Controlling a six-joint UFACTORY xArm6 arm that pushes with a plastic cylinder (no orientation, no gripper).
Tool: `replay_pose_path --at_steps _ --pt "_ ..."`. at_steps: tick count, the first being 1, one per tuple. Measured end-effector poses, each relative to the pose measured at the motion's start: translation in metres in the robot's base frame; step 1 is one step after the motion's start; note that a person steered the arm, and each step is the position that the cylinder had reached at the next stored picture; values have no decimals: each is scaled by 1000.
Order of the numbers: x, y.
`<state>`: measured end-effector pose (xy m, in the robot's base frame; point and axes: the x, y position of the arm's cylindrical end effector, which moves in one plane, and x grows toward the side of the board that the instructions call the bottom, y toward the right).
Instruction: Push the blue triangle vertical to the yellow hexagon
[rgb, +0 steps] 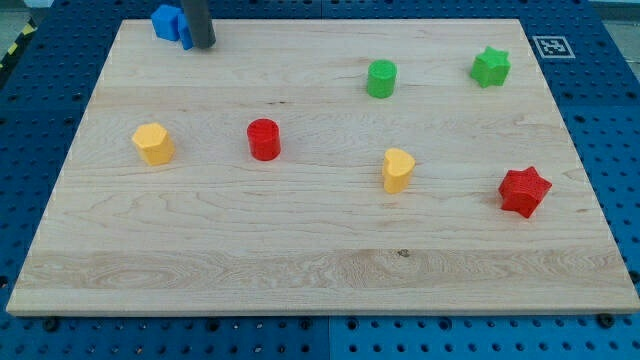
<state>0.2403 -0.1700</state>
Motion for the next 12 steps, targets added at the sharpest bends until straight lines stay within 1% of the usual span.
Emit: replay_pose_path --at_steps 2,4,5,7,9,10,11,12 --pt "0 0" --pt "48 32" --pt "49 35" --pt "48 80" --pt "48 90" --pt "48 128" --pt "45 181" --pt "17 233"
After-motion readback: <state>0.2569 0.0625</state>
